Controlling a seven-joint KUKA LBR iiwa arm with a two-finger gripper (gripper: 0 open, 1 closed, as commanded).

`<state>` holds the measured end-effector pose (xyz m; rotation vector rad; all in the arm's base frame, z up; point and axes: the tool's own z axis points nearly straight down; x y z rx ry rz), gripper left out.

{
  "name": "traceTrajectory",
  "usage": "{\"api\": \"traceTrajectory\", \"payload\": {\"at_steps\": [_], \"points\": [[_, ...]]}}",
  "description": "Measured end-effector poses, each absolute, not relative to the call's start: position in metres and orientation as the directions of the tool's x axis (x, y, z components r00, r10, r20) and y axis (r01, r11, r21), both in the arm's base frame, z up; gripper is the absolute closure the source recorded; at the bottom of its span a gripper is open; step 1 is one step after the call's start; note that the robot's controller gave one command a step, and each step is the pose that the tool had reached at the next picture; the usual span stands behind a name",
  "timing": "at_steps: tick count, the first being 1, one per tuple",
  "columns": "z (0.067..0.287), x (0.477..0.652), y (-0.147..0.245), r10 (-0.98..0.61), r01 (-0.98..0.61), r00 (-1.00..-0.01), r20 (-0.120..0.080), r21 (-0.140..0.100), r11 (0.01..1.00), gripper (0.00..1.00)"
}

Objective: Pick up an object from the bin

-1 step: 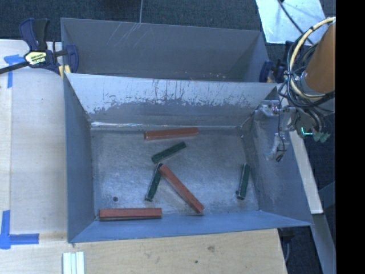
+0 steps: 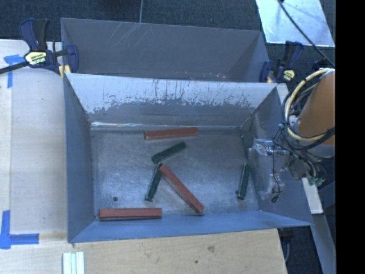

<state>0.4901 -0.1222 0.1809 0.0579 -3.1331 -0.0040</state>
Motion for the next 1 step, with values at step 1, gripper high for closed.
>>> {"api": "traceTrajectory", "payload": {"at_steps": [1], "points": [[0.0665, 0.5207, -0.1403, -0.219, -0.219, -0.976, 0.003, 0.002, 0.976, 0.00]]}}
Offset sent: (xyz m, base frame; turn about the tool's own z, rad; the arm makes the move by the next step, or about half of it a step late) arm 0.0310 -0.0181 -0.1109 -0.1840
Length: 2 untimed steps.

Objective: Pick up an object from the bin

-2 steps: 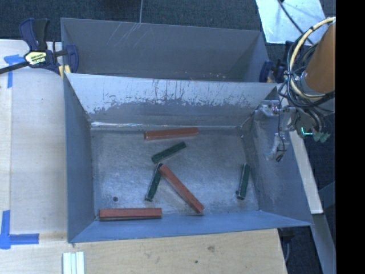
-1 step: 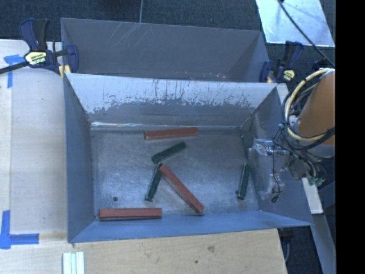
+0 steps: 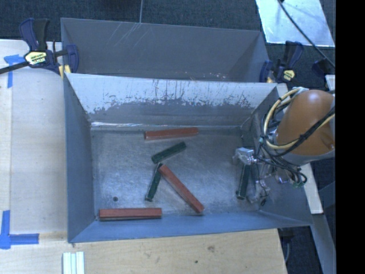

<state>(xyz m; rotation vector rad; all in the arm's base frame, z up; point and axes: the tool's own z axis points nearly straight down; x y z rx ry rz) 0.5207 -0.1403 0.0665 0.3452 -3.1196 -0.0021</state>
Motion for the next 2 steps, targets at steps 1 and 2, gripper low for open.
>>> {"api": "traceTrajectory", "payload": {"at_steps": [1, 2], "points": [[0.070, 0.522, -0.139, -0.222, -0.222, -0.975, -0.003, 0.000, 0.975, 1.00], [0.221, 0.531, -0.119, -0.227, -0.227, -0.974, -0.012, -0.005, 0.974, 1.00]]}}
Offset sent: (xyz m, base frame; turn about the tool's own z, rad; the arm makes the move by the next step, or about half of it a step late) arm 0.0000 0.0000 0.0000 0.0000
